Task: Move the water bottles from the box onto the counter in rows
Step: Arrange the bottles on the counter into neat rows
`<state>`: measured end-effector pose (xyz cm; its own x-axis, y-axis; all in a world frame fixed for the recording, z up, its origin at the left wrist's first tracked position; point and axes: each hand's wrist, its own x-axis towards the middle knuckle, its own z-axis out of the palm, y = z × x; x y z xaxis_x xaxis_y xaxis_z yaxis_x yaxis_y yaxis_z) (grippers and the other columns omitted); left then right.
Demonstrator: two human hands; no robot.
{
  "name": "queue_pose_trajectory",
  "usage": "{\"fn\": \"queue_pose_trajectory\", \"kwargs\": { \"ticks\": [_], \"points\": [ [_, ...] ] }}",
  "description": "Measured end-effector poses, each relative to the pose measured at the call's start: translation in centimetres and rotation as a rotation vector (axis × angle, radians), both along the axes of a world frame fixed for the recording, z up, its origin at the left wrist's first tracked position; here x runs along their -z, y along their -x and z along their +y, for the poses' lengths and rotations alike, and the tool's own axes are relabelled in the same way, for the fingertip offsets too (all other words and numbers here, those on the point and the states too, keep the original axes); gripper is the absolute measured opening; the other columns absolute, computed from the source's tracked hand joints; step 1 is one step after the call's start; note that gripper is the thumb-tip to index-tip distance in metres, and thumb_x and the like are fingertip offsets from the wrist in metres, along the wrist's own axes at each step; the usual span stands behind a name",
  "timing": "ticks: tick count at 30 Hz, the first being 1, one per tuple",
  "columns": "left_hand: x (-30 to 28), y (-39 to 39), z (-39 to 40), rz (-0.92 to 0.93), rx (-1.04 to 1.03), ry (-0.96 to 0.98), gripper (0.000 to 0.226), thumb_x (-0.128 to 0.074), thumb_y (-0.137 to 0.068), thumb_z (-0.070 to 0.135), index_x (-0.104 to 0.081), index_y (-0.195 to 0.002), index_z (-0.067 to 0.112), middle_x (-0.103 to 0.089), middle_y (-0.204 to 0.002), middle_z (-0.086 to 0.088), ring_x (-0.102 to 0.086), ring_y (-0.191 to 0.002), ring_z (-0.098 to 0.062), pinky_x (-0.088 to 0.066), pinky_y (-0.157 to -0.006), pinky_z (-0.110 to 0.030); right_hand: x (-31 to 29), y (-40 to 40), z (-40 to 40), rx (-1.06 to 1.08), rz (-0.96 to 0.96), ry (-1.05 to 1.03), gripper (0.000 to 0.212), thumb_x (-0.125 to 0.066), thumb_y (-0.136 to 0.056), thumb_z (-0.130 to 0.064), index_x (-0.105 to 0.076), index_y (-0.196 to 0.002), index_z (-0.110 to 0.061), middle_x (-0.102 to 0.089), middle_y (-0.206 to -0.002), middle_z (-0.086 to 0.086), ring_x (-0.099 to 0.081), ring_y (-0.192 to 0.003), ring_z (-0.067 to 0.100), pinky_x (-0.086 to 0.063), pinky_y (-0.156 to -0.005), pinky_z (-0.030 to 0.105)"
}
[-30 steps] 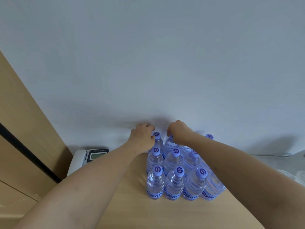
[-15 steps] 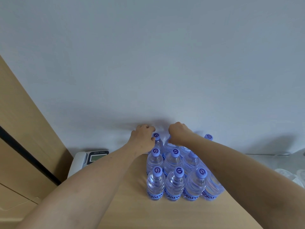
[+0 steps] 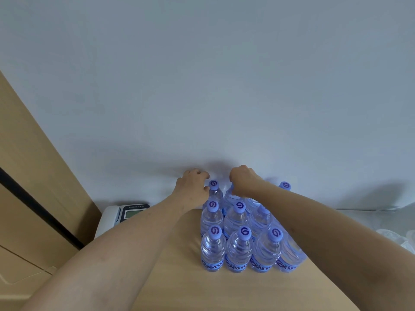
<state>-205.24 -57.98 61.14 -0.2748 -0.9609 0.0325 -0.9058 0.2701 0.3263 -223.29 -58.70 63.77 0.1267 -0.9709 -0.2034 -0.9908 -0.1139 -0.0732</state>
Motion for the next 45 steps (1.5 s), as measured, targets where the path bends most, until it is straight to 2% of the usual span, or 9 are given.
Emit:
{"fn": "queue_pose_trajectory", "kwargs": {
  "ticks": [1,3,8,11,13,16,28,34,45],
  "points": [
    [0.0,0.0,0.0,-0.004,0.0,-0.002,0.041,-0.053,-0.094,0.027,-0.05,-0.134,0.02,-0.051,-0.135,-0.003,-0.042,-0.125,-0.027,-0.043,-0.099,-0.044,-0.2,-0.1,0.1,-0.002,-0.011,0.016,0.011,-0.069,-0.08,-0.014,-0.059,-0.08,-0.009,-0.056,-0.078,0.007,-0.055,-0.07,0.027,-0.047,-0.056,0.029],
    [-0.1,-0.1,0.0,-0.013,-0.003,0.0,0.041,-0.052,-0.094,0.028,-0.05,-0.134,0.02,-0.051,-0.133,-0.004,-0.043,-0.124,-0.027,-0.043,-0.099,-0.044,-0.5,-0.5,-0.1,0.014,-0.046,0.075,0.029,-0.069,-0.083,-0.026,-0.065,-0.105,-0.008,-0.065,-0.101,0.008,-0.063,-0.089,0.027,-0.056,-0.074,0.035],
    [-0.1,-0.6,-0.1,-0.035,-0.012,0.006,0.042,-0.052,-0.094,0.029,-0.05,-0.134,0.02,-0.051,-0.133,-0.005,-0.044,-0.123,-0.027,-0.044,-0.097,-0.043,-0.3,-2.7,-0.5,-0.003,-0.203,0.125,0.039,-0.064,-0.087,-0.044,-0.067,-0.114,-0.015,-0.065,-0.111,0.005,-0.062,-0.097,0.026,-0.054,-0.082,0.037],
    [-0.1,-1.3,-0.3,-0.031,-0.017,0.001,0.041,-0.053,-0.093,0.028,-0.051,-0.133,0.021,-0.052,-0.133,-0.004,-0.045,-0.123,-0.027,-0.045,-0.097,-0.043,0.3,-3.9,-0.8,-0.01,-0.147,0.075,0.036,-0.066,-0.084,-0.048,-0.066,-0.095,-0.013,-0.063,-0.095,0.003,-0.061,-0.085,0.023,-0.052,-0.069,0.033],
    [-0.1,-1.8,-0.4,-0.026,-0.02,-0.007,0.041,-0.053,-0.092,0.027,-0.052,-0.133,0.02,-0.052,-0.134,-0.003,-0.044,-0.124,-0.026,-0.045,-0.098,-0.043,0.6,-4.4,-0.8,-0.003,-0.116,0.084,0.034,-0.066,-0.084,-0.043,-0.053,-0.072,-0.014,-0.054,-0.077,0.002,-0.052,-0.066,0.019,-0.04,-0.054,0.028],
    [0.0,-2.3,-0.4,-0.011,-0.024,-0.01,0.042,-0.053,-0.091,0.024,-0.052,-0.133,0.02,-0.051,-0.135,-0.004,-0.044,-0.124,-0.027,-0.044,-0.098,-0.044,0.6,-4.9,-0.9,-0.03,-0.095,0.077,0.039,-0.066,-0.084,-0.029,-0.038,-0.06,-0.016,-0.041,-0.065,0.0,-0.038,-0.053,0.013,-0.026,-0.045,0.024],
    [1.1,-4.4,-0.6,0.046,-0.022,-0.05,0.041,-0.052,-0.092,0.023,-0.052,-0.133,0.02,-0.05,-0.138,-0.005,-0.048,-0.123,-0.027,-0.044,-0.1,-0.04,-0.5,-6.1,-1.0,-0.184,0.03,0.025,0.038,-0.057,-0.074,0.003,-0.029,-0.053,-0.012,-0.028,-0.054,0.004,-0.028,-0.054,0.021,-0.022,-0.045,0.025],
    [1.3,-4.6,-0.4,0.065,-0.003,-0.061,0.041,-0.051,-0.093,0.025,-0.051,-0.134,0.021,-0.05,-0.135,-0.006,-0.05,-0.119,-0.027,-0.045,-0.098,-0.041,-0.1,-6.3,-1.1,-0.09,-0.017,0.061,0.04,-0.067,-0.086,-0.03,-0.041,-0.062,-0.013,-0.041,-0.064,0.001,-0.046,-0.063,0.021,-0.031,-0.048,0.026],
    [1.1,-5.5,-0.4,0.064,0.017,-0.044,0.042,-0.052,-0.093,0.023,-0.05,-0.135,0.02,-0.05,-0.137,-0.005,-0.05,-0.12,-0.027,-0.046,-0.098,-0.04,-0.4,-7.4,-0.6,-0.14,0.038,0.04,0.041,-0.055,-0.077,0.008,-0.028,-0.055,-0.013,-0.029,-0.059,0.002,-0.025,-0.049,0.015,-0.022,-0.042,0.023]
  ]
}}
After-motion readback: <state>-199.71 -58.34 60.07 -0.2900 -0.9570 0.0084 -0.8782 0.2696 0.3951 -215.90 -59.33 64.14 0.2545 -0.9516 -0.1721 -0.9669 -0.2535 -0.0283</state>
